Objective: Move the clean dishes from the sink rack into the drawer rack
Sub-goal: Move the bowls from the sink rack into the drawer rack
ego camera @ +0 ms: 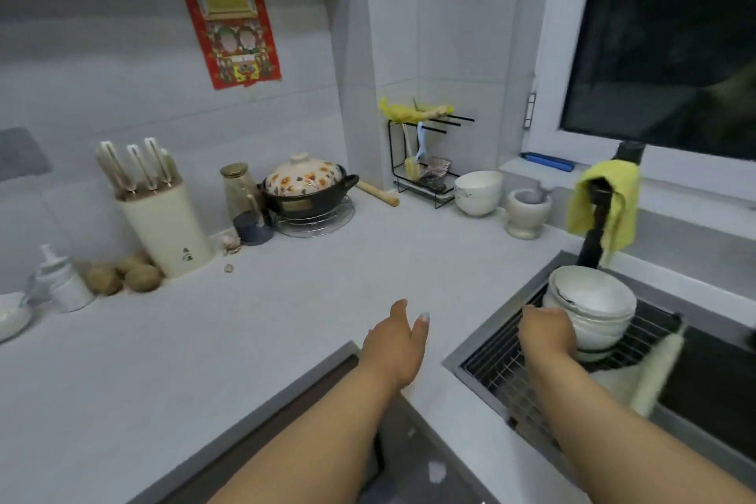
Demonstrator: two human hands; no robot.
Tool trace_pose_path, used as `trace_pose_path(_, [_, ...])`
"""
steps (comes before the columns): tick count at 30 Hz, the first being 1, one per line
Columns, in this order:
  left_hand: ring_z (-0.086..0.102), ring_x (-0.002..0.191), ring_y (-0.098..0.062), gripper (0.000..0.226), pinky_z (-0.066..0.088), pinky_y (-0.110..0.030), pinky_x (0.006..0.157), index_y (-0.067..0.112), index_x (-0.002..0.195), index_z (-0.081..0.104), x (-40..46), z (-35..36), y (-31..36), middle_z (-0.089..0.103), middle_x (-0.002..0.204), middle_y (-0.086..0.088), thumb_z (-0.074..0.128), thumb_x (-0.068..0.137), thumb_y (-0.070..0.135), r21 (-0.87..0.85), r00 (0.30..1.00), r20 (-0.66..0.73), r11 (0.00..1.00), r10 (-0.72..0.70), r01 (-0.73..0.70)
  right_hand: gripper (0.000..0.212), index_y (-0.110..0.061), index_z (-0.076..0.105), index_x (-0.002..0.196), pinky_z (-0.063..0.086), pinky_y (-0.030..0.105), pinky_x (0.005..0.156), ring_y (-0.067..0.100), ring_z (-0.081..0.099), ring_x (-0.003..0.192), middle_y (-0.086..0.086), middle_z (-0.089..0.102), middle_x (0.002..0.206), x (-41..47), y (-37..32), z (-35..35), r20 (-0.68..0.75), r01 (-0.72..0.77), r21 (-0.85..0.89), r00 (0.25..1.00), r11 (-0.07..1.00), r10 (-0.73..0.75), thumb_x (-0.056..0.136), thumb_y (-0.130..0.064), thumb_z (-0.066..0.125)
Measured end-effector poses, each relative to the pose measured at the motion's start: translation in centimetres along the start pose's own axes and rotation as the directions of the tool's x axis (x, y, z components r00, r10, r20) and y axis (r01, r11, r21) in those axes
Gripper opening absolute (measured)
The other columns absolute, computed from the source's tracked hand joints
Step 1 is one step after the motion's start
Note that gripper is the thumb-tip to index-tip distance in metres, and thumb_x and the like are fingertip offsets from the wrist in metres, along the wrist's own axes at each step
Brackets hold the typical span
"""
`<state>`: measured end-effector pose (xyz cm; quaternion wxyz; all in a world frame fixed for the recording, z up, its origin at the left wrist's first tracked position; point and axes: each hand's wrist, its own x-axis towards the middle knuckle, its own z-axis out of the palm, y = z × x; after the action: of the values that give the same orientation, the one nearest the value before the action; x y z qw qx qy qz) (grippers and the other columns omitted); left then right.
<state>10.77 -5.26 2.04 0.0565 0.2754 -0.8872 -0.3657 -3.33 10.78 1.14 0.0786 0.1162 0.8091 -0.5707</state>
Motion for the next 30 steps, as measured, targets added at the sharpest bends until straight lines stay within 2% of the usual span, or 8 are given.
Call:
trace_pose_path(3, [0.057,0.116,-0.028,0.067,0.042,-0.042,0.104,0.020,0.151,0.020,1.6,2.3,2.0,0.065,0.121,-0.014,0.025,0.097,0.058,-0.008,0.998,0.042,0.999,0.044,-0.044,0.034,0.004,0.059,0.116,0.046,0.035,0.079,0.041,0.059,0.107,0.025,0.063,0.114,2.8,0.1,-2.9,-0.151,-0.056,-0.058,0.987,0.997,0.047,0.094,-0.019,0.047])
trace_pose_path(6, [0.056,0.119,-0.027,0.066,0.042,-0.041,0.104,0.018,0.152,0.020,3.0,4.2,3.5,0.064,0.123,-0.013,0.026,0.098,0.057,0.002,0.993,0.094,0.998,0.069,-0.069,0.044,0.002,0.044,0.132,0.046,0.047,0.096,0.045,0.054,0.115,0.026,0.056,0.129,5.2,0.0,-5.4,-0.285,-0.160,-0.053,0.948,0.986,0.139,0.094,-0.021,0.050])
trace_pose_path(9, [0.055,0.120,-0.026,0.066,0.042,-0.039,0.104,0.017,0.152,0.021,4.0,5.7,4.5,0.064,0.124,-0.012,0.026,0.098,0.056,0.034,0.989,0.127,0.996,0.083,-0.088,0.049,0.001,0.033,0.136,0.044,0.048,0.095,0.046,0.052,0.118,0.025,0.052,0.134,7.4,0.3,-7.1,-0.263,-0.177,-0.091,0.954,0.980,0.147,0.096,-0.022,0.048])
trace_pose_path(13, [0.057,0.118,-0.026,0.065,0.043,-0.037,0.102,0.018,0.151,0.022,4.9,6.9,5.1,0.063,0.124,-0.011,0.026,0.098,0.056,0.081,0.985,0.155,0.992,0.079,-0.092,0.054,0.002,0.028,0.138,0.044,0.046,0.092,0.046,0.052,0.117,0.026,0.052,0.132,10.2,0.3,-8.2,-0.218,-0.143,-0.232,0.972,0.962,0.091,0.096,-0.025,0.049])
trace_pose_path(16, [0.057,0.116,-0.026,0.065,0.043,-0.034,0.099,0.018,0.151,0.023,5.7,7.3,5.3,0.064,0.123,-0.011,0.026,0.099,0.056,0.105,0.984,0.164,0.991,0.071,-0.089,0.053,0.001,0.036,0.138,0.046,0.044,0.088,0.044,0.054,0.113,0.025,0.055,0.128,12.0,-0.1,-8.4,-0.166,-0.134,-0.340,0.983,0.931,0.081,0.093,-0.021,0.053])
trace_pose_path(23, [0.058,0.115,-0.025,0.062,0.042,-0.033,0.098,0.018,0.150,0.025,6.7,8.4,6.2,0.064,0.122,-0.011,0.026,0.099,0.055,0.129,0.981,0.183,0.988,0.066,-0.090,0.033,0.001,0.059,0.118,0.047,0.038,0.086,0.039,0.058,0.109,0.021,0.062,0.119,14.2,-0.1,-8.5,-0.098,-0.119,-0.498,0.992,0.859,0.081,0.089,-0.012,0.052])
trace_pose_path(30, [0.061,0.110,-0.025,0.062,0.046,-0.035,0.098,0.019,0.149,0.026,7.4,9.5,6.9,0.067,0.116,-0.012,0.026,0.099,0.055,0.123,0.976,0.200,0.987,0.081,-0.107,0.031,0.001,0.059,0.118,0.047,0.039,0.087,0.038,0.058,0.111,0.020,0.062,0.119,15.3,-0.7,-8.1,-0.129,-0.152,-0.576,0.987,0.803,0.095,0.090,-0.010,0.052])
